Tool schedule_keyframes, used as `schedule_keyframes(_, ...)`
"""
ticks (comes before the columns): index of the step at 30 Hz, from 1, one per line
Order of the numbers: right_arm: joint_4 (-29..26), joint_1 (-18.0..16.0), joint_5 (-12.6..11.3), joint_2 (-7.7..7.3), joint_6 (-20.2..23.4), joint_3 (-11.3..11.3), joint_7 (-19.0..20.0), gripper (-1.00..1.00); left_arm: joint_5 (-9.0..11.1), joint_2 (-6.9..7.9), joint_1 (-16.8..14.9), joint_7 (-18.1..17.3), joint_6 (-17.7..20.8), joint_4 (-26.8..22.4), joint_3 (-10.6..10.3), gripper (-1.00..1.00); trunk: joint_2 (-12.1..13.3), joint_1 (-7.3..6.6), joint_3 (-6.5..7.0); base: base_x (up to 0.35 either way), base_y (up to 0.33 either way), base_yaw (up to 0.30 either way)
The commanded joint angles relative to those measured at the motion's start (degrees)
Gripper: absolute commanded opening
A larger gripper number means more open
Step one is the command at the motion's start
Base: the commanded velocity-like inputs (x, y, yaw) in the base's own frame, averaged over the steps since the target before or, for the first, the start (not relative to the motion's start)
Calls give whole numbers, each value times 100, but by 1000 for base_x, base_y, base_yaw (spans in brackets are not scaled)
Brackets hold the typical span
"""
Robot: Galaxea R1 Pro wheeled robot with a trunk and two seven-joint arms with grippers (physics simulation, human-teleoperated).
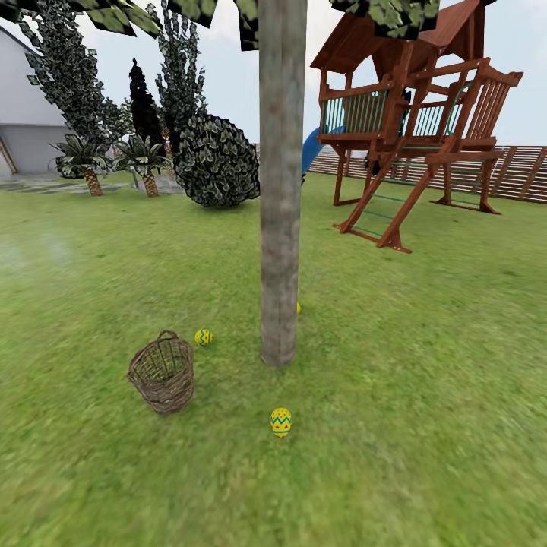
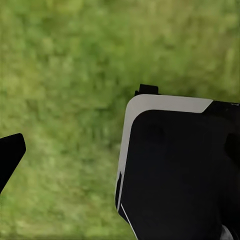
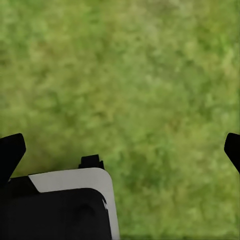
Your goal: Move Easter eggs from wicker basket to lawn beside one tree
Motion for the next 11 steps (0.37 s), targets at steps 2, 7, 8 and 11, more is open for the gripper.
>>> schedule_keyframes(2,17,-8,-33,3,-25,46,-3,100,14,-3,-7,2,-26,15,-31,100,-12,3,-12,0,0,0)
schedule_keyframes(7,17,-8,-33,4,-25,46,-3,100,14,-3,-7,2,-25,15,-31,100,-12,3,-12,0,0,0)
schedule_keyframes(8,17,-8,-33,4,-25,46,-3,100,14,-3,-7,2,-25,15,-31,100,-12,3,-12,0,0,0)
schedule_keyframes(11,17,-8,-33,4,-25,50,-3,100,14,-3,-9,2,-25,15,-31,100,-12,3,-12,0,0,0)
